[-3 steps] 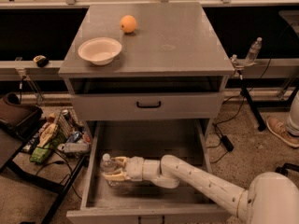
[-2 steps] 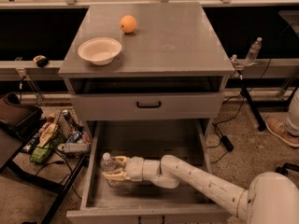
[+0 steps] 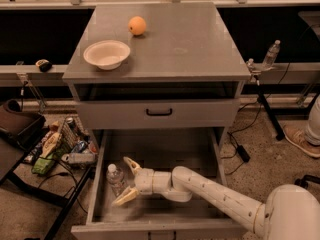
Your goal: Place water bottle into middle drawer
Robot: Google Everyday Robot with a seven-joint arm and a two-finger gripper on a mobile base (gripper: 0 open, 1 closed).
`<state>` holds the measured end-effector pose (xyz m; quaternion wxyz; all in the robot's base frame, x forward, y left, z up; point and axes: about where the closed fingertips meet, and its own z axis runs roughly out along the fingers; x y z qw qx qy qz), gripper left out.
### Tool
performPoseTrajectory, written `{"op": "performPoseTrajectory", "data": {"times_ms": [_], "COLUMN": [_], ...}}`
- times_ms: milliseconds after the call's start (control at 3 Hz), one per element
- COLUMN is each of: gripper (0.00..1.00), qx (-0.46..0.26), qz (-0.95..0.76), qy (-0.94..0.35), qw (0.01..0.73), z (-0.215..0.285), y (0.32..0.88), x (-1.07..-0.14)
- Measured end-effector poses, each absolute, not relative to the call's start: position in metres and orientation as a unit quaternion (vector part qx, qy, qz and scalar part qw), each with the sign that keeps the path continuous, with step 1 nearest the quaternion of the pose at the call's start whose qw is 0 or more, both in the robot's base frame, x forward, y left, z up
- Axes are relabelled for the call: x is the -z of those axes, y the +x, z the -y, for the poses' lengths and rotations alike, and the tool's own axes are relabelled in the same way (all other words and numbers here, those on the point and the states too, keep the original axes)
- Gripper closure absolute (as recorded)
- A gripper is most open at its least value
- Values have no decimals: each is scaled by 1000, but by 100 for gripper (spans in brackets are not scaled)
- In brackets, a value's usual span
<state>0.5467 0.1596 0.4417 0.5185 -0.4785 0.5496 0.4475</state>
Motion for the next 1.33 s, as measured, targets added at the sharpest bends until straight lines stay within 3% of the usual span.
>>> {"op": "performPoseTrajectory", "data": {"times_ms": [667,1333], "gripper": [0,0], "qx": [-456,-447], "qz": [-532,-579], "qy": [-500,-556], "qw": [509,396], "z": [-162,-125], "y": [540,515], "x": [-465,-521]}}
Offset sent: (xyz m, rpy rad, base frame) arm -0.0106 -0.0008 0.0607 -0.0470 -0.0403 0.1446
